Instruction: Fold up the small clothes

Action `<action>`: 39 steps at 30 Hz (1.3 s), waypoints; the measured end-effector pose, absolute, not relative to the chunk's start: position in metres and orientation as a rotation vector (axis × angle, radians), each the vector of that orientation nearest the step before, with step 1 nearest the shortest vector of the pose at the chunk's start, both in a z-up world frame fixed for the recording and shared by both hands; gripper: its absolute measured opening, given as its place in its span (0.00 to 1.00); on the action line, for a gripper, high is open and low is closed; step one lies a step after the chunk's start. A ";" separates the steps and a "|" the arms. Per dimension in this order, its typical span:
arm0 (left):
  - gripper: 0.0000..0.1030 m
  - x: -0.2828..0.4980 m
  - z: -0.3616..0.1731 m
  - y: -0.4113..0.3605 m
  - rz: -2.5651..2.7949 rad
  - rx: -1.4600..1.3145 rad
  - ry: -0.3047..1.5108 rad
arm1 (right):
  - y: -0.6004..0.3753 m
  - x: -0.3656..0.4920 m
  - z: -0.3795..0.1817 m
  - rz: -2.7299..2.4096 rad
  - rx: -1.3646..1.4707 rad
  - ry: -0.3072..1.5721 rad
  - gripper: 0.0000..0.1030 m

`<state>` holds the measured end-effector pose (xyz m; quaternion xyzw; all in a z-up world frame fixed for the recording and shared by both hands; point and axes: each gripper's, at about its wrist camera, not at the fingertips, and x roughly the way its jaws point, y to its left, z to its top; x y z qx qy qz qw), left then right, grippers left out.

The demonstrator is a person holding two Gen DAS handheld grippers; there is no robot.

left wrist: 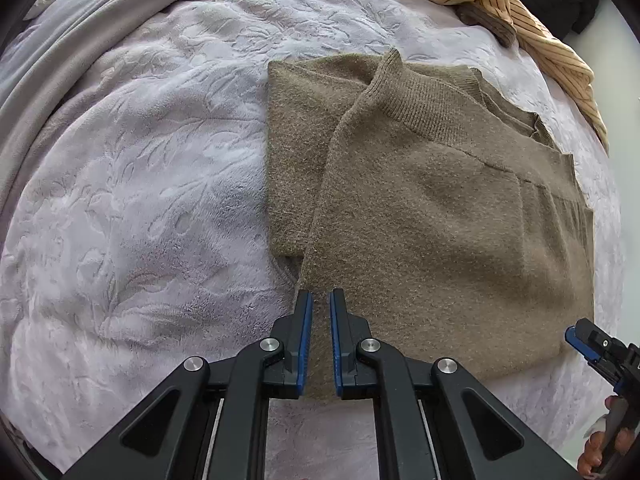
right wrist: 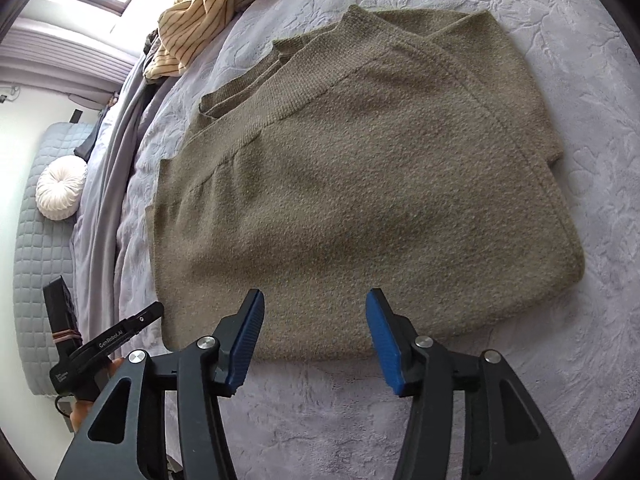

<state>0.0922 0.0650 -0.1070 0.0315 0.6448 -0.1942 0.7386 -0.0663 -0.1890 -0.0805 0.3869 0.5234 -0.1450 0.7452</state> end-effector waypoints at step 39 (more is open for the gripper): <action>0.99 0.123 -0.126 0.139 -0.414 0.024 1.393 | -0.084 -0.020 -0.096 0.040 0.983 1.034 0.84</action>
